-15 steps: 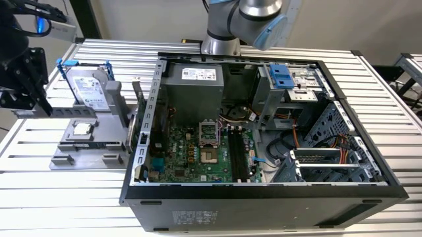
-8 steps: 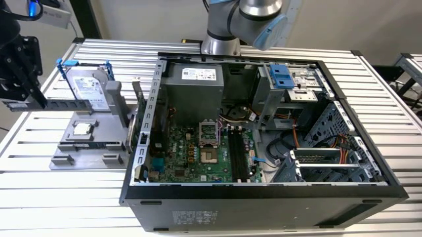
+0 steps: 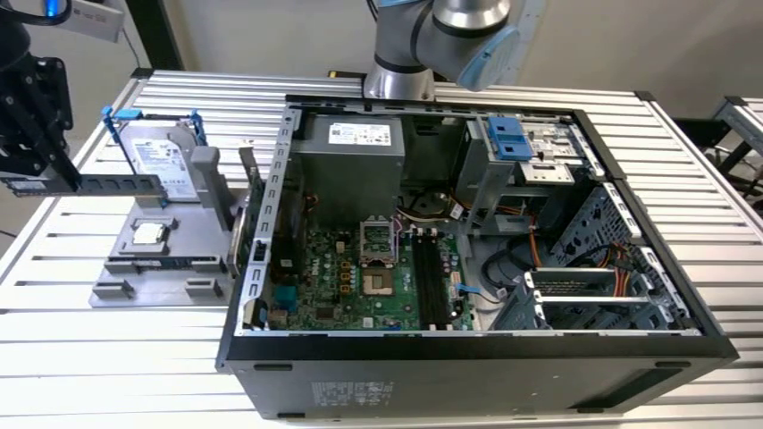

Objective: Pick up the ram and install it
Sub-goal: 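Pick up the ram and move it above insertion slot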

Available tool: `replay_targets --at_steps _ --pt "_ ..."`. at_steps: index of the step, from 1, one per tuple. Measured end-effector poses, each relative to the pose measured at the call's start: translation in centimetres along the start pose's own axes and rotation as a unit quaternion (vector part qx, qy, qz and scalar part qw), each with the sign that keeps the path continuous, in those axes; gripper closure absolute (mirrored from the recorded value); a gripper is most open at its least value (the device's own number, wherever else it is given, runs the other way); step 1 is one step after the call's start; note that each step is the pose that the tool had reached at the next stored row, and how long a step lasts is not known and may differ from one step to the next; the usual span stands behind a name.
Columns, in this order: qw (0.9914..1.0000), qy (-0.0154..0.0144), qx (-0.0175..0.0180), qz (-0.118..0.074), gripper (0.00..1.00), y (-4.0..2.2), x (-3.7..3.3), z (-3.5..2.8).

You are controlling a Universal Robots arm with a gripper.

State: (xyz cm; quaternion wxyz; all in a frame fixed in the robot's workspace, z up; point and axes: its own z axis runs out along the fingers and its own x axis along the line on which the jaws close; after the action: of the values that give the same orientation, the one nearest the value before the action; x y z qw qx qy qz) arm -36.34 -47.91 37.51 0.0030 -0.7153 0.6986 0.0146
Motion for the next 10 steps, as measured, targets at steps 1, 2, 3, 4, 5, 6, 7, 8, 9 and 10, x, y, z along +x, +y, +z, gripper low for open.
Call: replay_targets --at_steps 1,2,3,4,5,6,7,8,9,10 --pt "1.00000 0.0000 0.0000 0.000 1.00 0.00 0.00 0.00" --pt "1.00000 0.0000 0.0000 0.000 1.00 0.00 0.00 0.00" --pt "1.00000 0.0001 -0.0001 0.000 1.00 -0.03 0.00 -0.02" --pt "1.00000 0.0002 -0.0002 0.000 1.00 -0.13 0.01 -0.03" --pt "1.00000 0.0001 -0.0001 0.000 1.00 -0.30 0.01 -0.02" --pt "1.00000 0.0000 0.0000 0.000 1.00 -0.51 0.01 -0.02" --pt "1.00000 0.0000 -0.0001 0.000 1.00 -0.74 0.02 -0.02" --pt "1.00000 0.0001 -0.0001 0.000 1.00 -0.98 0.02 -0.02" --pt "1.00000 0.0000 -0.0001 0.000 1.00 -1.22 0.03 -0.03" --pt "1.00000 0.0000 0.0000 0.000 1.00 -1.49 0.04 -0.03"
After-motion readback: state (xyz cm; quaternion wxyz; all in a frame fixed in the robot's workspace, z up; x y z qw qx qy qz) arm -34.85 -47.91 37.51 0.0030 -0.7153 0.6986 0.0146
